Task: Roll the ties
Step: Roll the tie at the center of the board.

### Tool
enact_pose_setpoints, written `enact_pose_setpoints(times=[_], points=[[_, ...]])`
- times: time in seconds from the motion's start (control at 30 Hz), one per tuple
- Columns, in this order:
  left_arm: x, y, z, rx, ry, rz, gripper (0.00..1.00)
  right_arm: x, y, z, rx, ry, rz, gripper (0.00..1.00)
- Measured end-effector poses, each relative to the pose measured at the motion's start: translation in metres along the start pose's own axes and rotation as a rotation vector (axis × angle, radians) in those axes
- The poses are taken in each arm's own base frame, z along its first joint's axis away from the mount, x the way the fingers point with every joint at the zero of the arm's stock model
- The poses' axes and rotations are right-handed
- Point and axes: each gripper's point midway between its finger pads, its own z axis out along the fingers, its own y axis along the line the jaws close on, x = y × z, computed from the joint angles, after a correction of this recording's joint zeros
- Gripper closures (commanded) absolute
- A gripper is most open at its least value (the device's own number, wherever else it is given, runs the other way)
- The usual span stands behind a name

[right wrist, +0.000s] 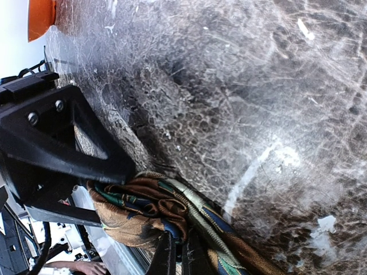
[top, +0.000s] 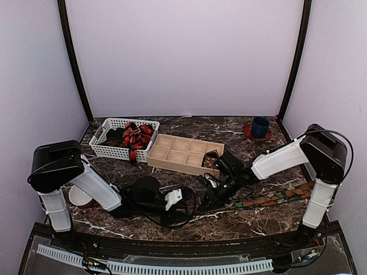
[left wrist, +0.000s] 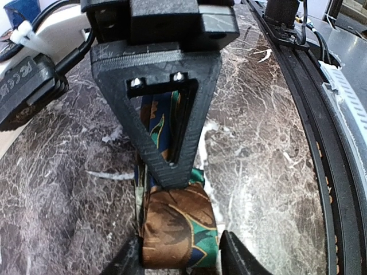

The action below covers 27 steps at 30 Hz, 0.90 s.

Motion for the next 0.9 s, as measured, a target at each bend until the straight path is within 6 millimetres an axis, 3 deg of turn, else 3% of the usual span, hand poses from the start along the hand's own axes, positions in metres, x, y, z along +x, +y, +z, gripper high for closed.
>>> enact_pose_setpoints(times=[0.37,0.47,0.53,0.7,0.8,0.9], points=[[-0.040,0.003,0.022,0.030,-0.077,0.023,0.59,-0.002,0.001,0.001,-0.001,0.004,0.002,1.00],[-0.036,0.005,0.028,0.028,-0.073,0.023,0.57,-0.001,0.000,0.000,0.002,0.006,0.010,1.00],[-0.036,0.007,0.027,0.011,-0.081,0.025,0.48,-0.002,0.001,0.000,0.001,0.006,0.010,1.00],[0.006,0.002,0.013,-0.009,0.006,-0.001,0.37,-0.002,0.001,0.000,0.003,0.009,0.005,1.00],[0.008,0.000,0.005,-0.013,0.008,0.001,0.38,-0.002,0.001,0.000,0.003,0.009,0.002,1.00],[0.008,0.001,0.002,-0.018,0.008,0.000,0.49,-0.002,0.000,0.000,0.003,0.010,0.001,1.00]])
